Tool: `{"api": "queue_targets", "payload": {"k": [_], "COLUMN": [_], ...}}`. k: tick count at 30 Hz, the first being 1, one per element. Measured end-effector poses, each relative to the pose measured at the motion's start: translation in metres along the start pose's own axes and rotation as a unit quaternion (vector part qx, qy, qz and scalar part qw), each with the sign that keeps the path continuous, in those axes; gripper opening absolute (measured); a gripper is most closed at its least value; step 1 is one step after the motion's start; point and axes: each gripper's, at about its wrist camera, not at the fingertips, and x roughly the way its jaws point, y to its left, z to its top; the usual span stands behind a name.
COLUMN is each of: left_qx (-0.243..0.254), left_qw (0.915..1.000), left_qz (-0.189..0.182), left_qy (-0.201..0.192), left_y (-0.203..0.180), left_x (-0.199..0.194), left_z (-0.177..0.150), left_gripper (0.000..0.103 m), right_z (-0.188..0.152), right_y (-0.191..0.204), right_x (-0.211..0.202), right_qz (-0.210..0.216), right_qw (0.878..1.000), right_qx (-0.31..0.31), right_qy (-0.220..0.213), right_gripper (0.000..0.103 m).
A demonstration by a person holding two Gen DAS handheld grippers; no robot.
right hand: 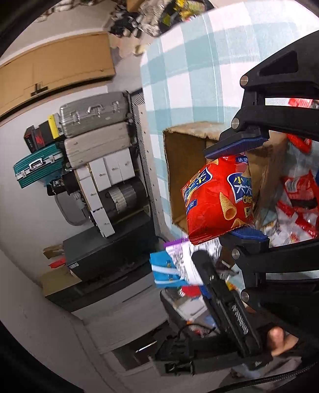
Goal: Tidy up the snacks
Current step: 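Carry both bags into the cardboard box and open both tools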
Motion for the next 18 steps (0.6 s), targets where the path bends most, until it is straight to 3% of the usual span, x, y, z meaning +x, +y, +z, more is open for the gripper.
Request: {"api": "queue_targets", "payload": {"k": [18], "left_qx": [0.039], "left_qw": [0.9982], "left_qz": [0.031], "left_qy": [0.034], "left_y": [-0.006], "left_x": [0.043], "left_z": [-0.015], "left_gripper": [0.051], "right_z": [0.003], "right_y": [-0.007], "right_x": [0.041], "right_qz": [-0.012], "right_qw": [0.999], "right_qx": [-0.015], "right_qy": [0.031], "right_gripper": [0.051]}}
